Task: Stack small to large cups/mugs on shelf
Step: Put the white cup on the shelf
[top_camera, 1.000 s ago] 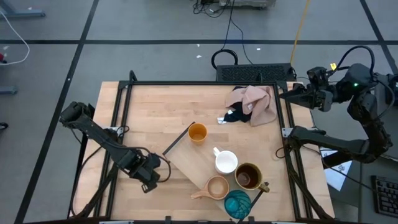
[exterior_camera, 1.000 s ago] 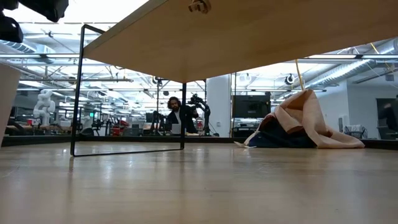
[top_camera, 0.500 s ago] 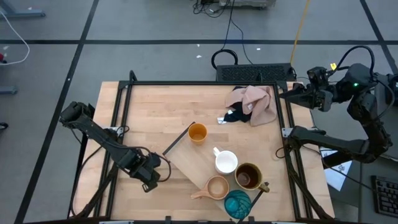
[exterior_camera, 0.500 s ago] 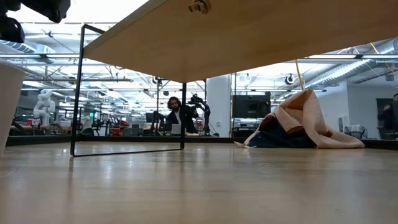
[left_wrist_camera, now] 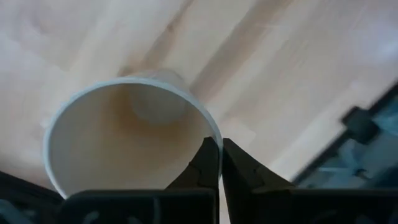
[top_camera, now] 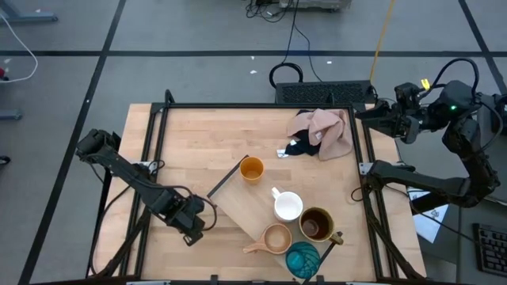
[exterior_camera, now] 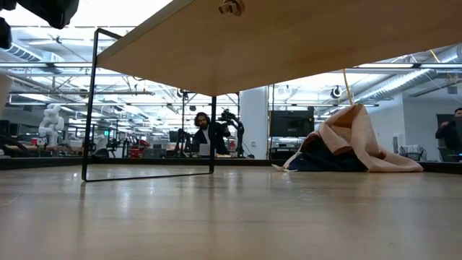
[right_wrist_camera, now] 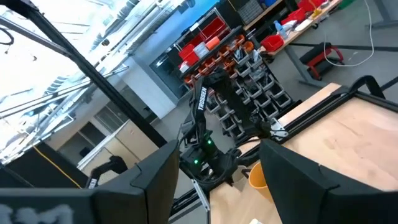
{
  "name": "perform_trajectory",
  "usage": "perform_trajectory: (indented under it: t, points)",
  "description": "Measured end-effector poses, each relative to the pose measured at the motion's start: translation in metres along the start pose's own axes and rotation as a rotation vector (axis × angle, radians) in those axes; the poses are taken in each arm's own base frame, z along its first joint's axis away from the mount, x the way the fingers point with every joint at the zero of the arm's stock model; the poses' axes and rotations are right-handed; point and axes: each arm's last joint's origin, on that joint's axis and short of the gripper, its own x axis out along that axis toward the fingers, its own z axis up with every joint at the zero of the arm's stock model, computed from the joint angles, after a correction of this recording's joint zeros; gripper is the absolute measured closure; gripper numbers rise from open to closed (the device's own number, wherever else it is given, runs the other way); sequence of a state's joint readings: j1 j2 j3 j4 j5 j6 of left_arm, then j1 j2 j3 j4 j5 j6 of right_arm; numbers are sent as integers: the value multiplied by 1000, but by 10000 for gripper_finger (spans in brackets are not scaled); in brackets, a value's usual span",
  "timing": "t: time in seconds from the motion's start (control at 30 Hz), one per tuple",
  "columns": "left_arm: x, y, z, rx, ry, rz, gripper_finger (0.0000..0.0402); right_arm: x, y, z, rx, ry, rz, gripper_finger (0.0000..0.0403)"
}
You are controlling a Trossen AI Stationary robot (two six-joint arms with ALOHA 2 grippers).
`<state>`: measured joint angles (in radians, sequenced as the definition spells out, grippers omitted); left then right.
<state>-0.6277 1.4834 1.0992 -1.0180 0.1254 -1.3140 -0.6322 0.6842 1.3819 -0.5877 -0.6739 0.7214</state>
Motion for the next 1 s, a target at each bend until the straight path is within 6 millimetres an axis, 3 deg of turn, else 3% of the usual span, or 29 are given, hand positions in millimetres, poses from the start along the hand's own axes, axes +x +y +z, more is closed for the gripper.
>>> perform_trajectory:
  t: [0.33, 0.8, 1.0]
  points:
    - [-13, -5, 2, -78, -47, -65, 401, 1, -2, 0, -33, -13, -19, 190]
    - [-25, -9, 4, -129, -71, -80, 401, 23, -47, -25, 92, 92, -104, 190]
    - [-32, -11, 4, -141, -79, -78, 401, 26, -48, -22, 57, 51, -65, 190]
